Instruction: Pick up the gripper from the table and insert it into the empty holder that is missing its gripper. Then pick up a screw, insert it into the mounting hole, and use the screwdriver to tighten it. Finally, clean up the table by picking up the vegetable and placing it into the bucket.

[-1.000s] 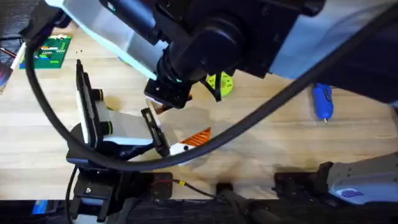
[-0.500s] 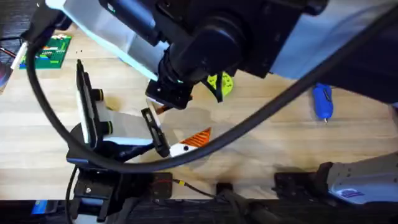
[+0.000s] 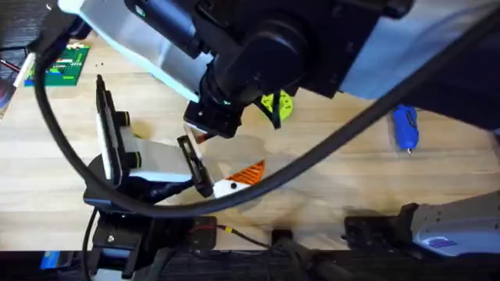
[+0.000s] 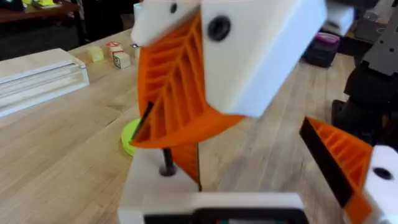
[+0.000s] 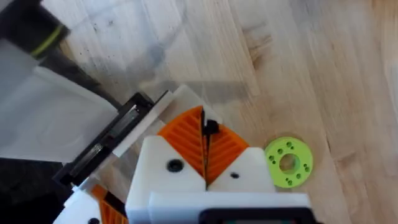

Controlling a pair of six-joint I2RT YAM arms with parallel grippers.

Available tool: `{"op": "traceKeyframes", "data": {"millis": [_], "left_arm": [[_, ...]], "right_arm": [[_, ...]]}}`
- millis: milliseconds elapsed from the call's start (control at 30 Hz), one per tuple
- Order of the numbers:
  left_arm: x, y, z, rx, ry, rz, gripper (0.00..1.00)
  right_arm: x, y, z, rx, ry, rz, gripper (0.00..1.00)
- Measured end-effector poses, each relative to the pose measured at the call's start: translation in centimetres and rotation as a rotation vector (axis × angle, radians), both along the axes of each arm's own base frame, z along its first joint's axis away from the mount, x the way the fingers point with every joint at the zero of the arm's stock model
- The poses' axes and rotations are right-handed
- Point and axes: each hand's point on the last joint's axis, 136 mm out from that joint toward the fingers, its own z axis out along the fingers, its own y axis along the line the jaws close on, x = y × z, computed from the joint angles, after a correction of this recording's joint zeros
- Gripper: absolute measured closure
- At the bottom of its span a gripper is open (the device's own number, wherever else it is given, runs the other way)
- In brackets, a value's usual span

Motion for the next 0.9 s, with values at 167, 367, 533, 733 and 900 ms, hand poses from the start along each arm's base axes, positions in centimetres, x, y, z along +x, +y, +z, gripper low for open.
{"op": "traceKeyframes", "data": {"millis": [167, 367, 533, 733, 900], "left_arm": [[0.0, 0.0, 0.0, 0.0, 0.001, 0.0, 0.008], [0.0, 0.0, 0.0, 0.0, 0.001, 0.0, 0.008], [0.0, 0.0, 0.0, 0.0, 0.001, 0.0, 0.007], [0.0, 0.0, 0.0, -0.001, 0.003, 0.001, 0.008], [0.0, 0.0, 0.0, -0.001, 0.003, 0.001, 0.008]], "right_arm": [[-0.1, 0.1, 0.0, 0.005, 0.003, 0.003, 0.995], [-0.1, 0.1, 0.1, 0.007, 0.005, 0.004, 0.995], [-0.2, 0.2, 0.1, 0.01, 0.009, 0.008, 0.995], [-1.1, 0.9, 0.3, 0.042, 0.05, 0.046, 0.995], [-1.3, 0.8, 0.2, 0.038, 0.057, 0.05, 0.995]]}}
